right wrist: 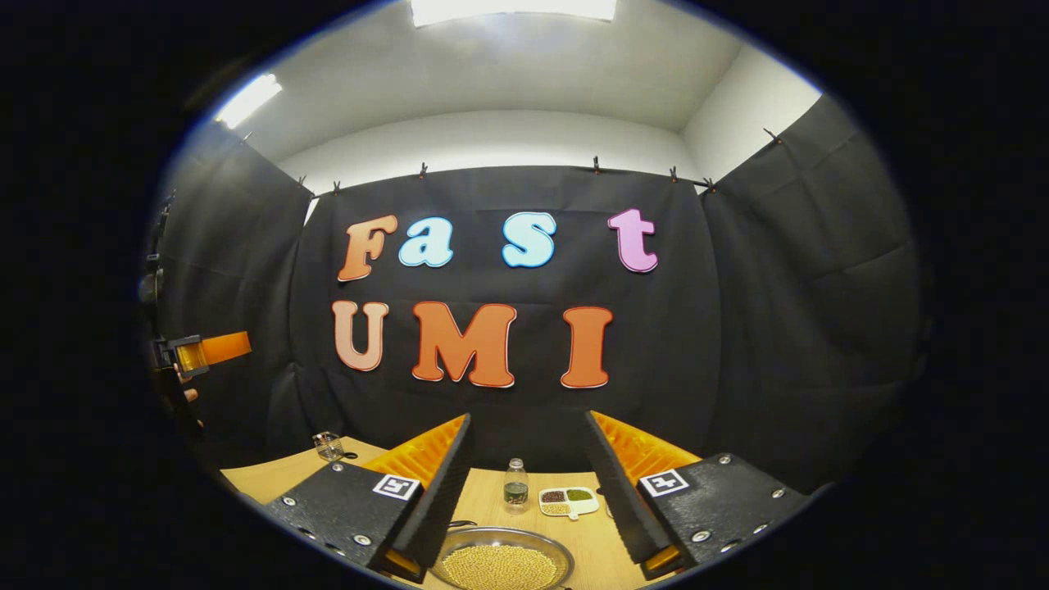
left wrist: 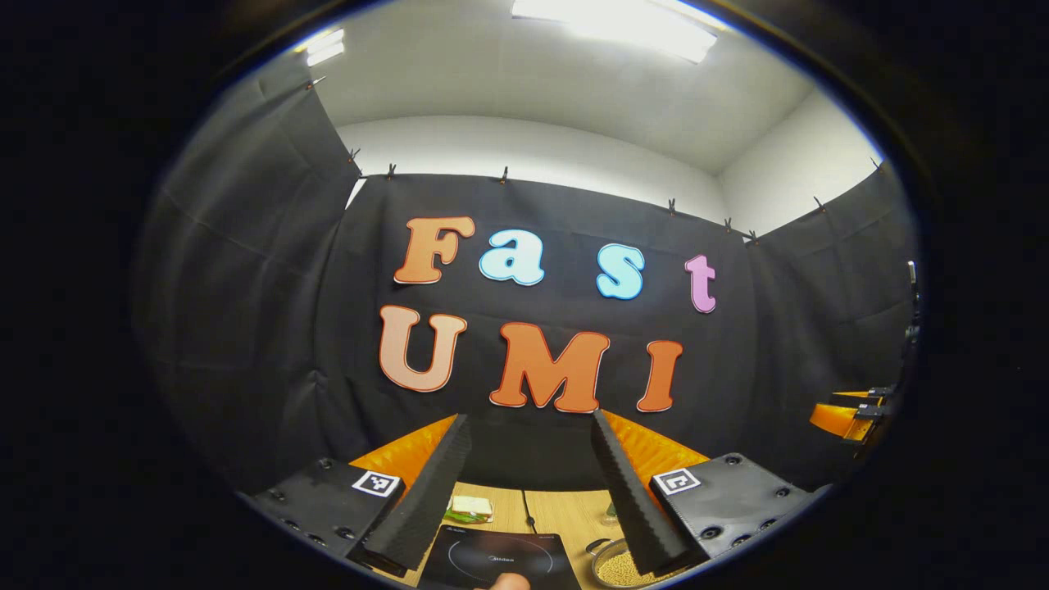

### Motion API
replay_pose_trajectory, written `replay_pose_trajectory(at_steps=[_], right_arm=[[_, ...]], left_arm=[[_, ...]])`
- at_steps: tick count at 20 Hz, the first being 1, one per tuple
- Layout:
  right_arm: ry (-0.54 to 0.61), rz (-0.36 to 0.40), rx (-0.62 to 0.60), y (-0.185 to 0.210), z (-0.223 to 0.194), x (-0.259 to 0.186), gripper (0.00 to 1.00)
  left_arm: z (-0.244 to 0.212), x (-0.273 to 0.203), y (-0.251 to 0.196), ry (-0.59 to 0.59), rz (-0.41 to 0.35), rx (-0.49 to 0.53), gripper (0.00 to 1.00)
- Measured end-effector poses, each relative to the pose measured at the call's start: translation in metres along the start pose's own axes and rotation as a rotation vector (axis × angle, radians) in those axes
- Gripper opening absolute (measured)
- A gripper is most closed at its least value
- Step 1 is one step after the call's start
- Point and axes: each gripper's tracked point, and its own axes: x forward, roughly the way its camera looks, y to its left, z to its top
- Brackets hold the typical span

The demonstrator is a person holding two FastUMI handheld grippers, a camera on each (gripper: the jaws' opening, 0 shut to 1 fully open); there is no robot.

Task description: First push the handle of the pot to place it horizontally, then grasp the pot with both hands and set it on the induction cooktop.

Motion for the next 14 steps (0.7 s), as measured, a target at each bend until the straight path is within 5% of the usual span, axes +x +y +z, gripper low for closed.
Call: replay_pose_trajectory(at_steps=[5, 7, 14], right_arm=[[0.001, 0.011, -0.021, 0.001, -0.008, -0.004, 0.62], [0.012, 0.018, -0.024, 0.005, -0.015, -0.003, 0.41], [0.084, 0.03, -0.045, 0.016, -0.058, 0.001, 0.14]], left_arm=[[-0.009, 0.001, -0.002, 0.023, -0.011, -0.021, 0.96], [-0.009, 0.001, 0.001, 0.02, -0.002, -0.022, 0.97], [-0.026, 0.0, -0.002, 0.047, 0.003, -0.01, 0.99]])
